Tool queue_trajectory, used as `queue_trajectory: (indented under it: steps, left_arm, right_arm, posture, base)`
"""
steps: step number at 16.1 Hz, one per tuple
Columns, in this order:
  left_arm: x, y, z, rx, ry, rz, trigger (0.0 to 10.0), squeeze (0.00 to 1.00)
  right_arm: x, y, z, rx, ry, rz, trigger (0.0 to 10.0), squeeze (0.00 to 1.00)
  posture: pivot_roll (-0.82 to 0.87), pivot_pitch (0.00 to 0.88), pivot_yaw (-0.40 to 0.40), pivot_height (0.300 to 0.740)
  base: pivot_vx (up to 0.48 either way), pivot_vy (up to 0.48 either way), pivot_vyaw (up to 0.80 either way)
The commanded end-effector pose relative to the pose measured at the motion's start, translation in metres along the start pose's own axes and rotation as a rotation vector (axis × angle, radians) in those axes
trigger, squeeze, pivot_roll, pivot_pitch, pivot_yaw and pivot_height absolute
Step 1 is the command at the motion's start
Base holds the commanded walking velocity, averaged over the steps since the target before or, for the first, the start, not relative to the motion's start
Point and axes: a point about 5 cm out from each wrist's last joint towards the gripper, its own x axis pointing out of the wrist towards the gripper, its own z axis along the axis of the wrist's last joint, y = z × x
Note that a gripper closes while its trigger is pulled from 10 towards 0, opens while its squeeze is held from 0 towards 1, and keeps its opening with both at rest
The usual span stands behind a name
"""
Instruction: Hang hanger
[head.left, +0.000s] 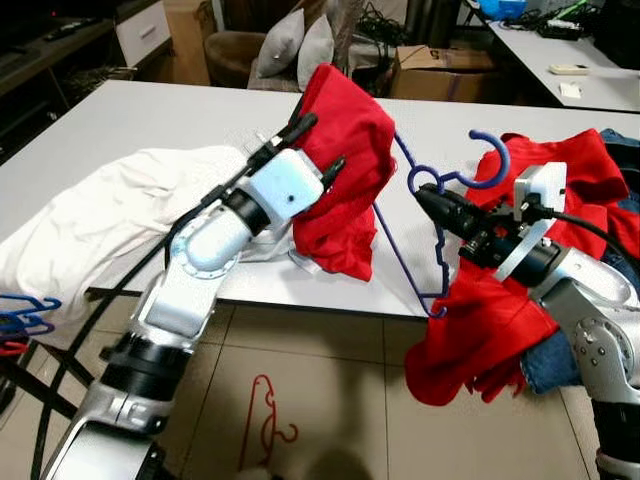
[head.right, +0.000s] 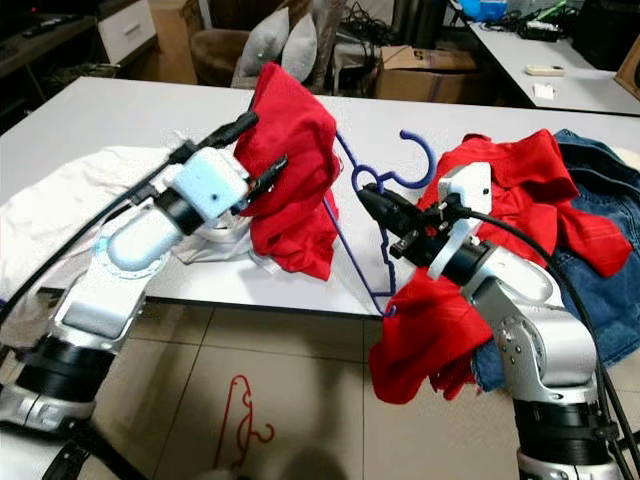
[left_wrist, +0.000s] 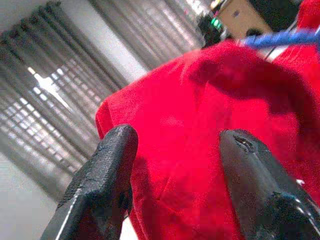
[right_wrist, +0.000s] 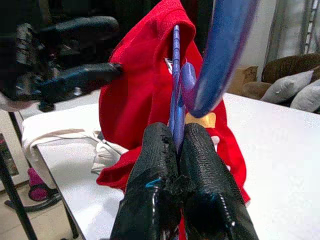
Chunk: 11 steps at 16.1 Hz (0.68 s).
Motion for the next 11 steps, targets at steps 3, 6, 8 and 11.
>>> queue_trajectory:
  steps: [3,6,8,11]
  left_arm:
    - [0.008,-0.005,0.002,0.003,-0.005,-0.011,4.4,0.00]
    - [0.010,-0.004,-0.002,0.011,0.025,-0.002,0.0,0.00]
    - [0.010,-0.003,-0.005,0.011,0.039,-0.002,0.0,0.00]
    - [0.010,0.000,-0.010,0.003,0.073,0.006,0.0,0.00]
  right_arm:
    - [0.003,0.006,0.008,-0.010,-0.032,0.034,10.0,0.00]
    - [0.004,0.007,0.008,-0.011,-0.036,0.038,10.0,0.00]
    - [0.005,0.007,0.009,-0.012,-0.038,0.038,10.0,0.00]
    - [0.006,0.007,0.009,-0.014,-0.040,0.042,10.0,0.00]
  posture:
    - [0.00,0.000,-0.008,0.740]
    - [0.00,0.000,-0.009,0.740]
    - [0.00,0.000,-0.009,0.740]
    - [0.00,0.000,-0.010,0.740]
  base:
    - [0.000,0.000,0.00]
    - [0.000,0.000,0.00]
    - [0.000,0.000,0.00]
    - [0.000,0.000,0.00]
